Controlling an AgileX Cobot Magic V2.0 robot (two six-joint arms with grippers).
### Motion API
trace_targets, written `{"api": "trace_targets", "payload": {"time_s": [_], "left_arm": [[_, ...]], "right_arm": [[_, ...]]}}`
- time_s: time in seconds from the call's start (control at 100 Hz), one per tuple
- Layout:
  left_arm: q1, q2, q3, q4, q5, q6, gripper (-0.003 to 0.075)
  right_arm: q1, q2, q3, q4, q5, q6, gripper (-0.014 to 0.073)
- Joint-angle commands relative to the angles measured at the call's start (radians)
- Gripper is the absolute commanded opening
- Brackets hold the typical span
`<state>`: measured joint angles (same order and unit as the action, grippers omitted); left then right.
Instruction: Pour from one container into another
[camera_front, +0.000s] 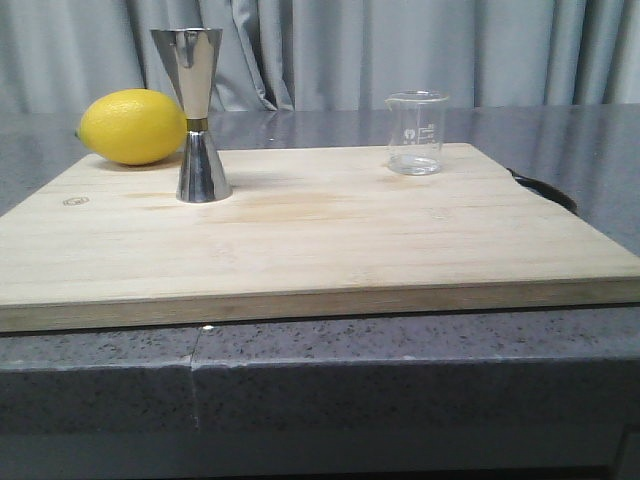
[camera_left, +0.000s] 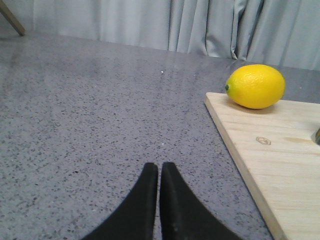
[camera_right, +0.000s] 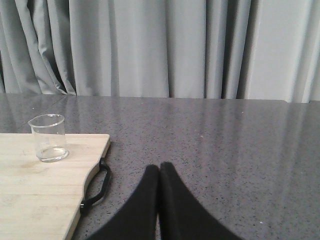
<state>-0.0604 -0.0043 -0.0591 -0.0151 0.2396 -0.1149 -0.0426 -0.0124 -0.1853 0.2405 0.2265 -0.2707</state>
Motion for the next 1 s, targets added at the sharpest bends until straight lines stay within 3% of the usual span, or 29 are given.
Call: {"api": "trace_targets", "payload": {"time_s": [0.0,0.16,0.99], "left_arm": [[-0.007,-0.028,-0.004,0.058,-0.13,-0.031,-0.0019],[-0.007,-0.028,0.072,0.058,-0.344,-0.031,-0.0019],[-0.007,-0.028,0.069,0.063,-0.333,-0.031,-0.0019]], "right_arm": [[-0.005,-0.008,-0.023,0.007,-0.081,-0.005,-0.0053],[-0.005,-0.008,-0.023,0.007,-0.081,-0.005,-0.0053],[-0.005,-0.008,-0.023,0.007,-0.081,-0.005,-0.0053]]}}
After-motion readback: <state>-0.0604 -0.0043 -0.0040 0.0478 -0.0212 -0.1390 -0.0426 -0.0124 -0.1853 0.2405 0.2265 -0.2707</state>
